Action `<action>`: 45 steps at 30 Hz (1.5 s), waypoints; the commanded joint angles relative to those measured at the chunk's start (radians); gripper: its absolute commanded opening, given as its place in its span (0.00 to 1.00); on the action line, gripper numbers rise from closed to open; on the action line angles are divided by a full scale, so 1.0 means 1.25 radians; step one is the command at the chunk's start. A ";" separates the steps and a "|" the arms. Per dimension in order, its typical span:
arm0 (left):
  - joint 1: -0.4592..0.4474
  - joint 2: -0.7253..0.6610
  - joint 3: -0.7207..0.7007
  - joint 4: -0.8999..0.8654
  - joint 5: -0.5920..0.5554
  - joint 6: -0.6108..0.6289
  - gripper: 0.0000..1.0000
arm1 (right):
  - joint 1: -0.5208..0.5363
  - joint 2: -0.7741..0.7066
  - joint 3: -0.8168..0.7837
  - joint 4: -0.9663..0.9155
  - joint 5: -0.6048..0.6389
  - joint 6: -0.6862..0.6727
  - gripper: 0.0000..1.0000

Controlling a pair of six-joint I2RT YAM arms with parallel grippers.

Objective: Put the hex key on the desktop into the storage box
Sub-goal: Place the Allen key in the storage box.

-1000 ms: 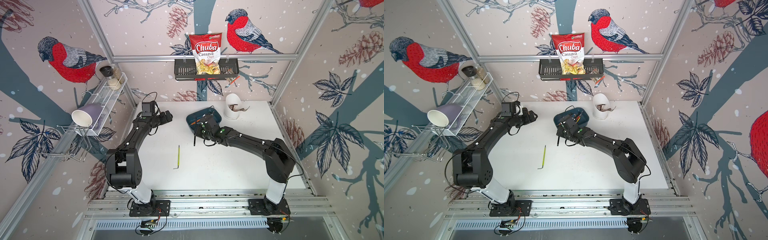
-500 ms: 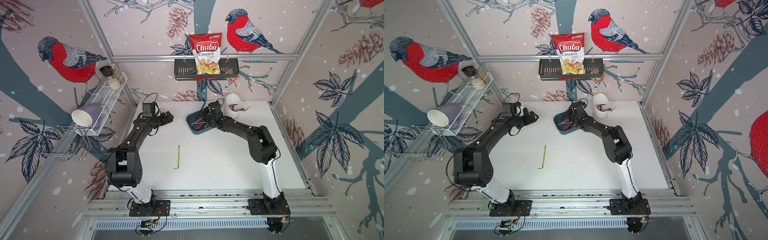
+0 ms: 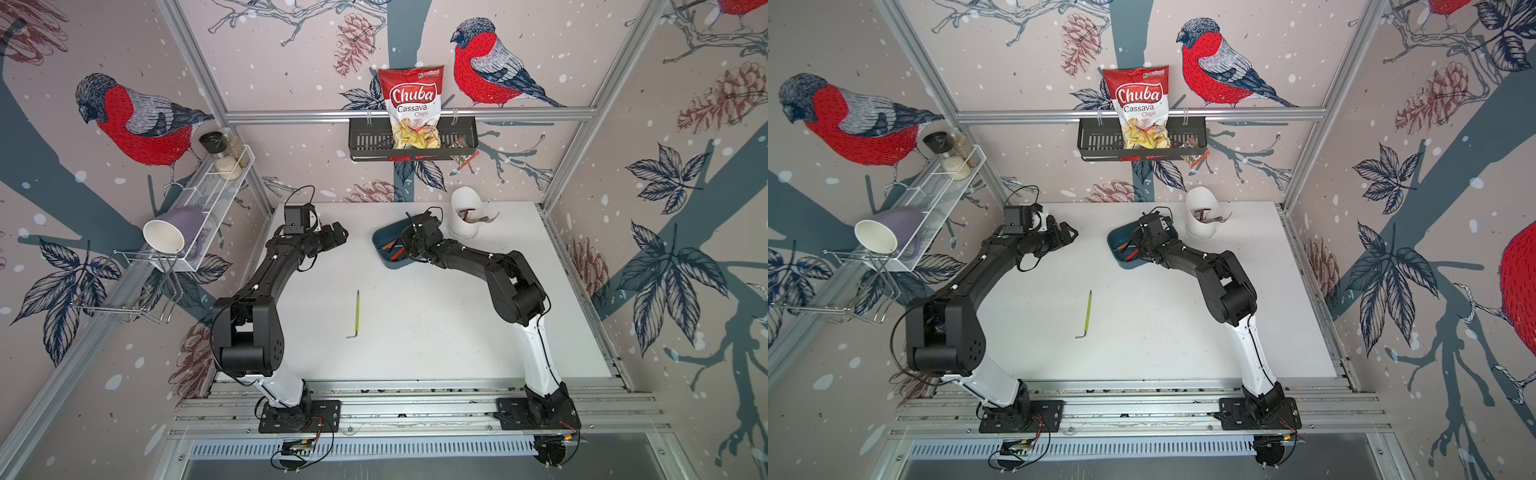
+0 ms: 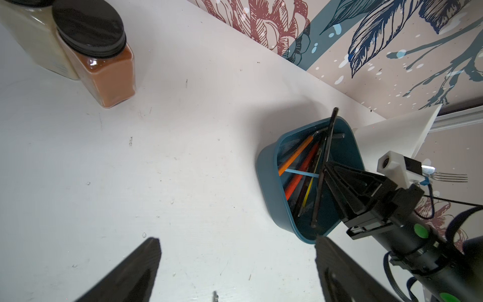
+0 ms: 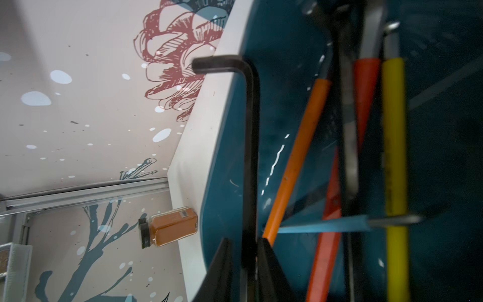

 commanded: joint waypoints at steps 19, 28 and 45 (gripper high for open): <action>0.031 0.003 0.011 0.028 0.018 -0.011 0.96 | 0.148 -0.172 0.052 -0.314 0.159 -0.226 0.61; 0.087 0.011 0.012 0.036 0.037 -0.037 0.96 | 0.310 -0.134 0.048 -0.479 0.168 -0.227 0.55; 0.100 -0.009 0.006 0.023 0.009 -0.029 0.96 | 0.406 0.155 0.413 -0.810 0.127 -0.298 0.46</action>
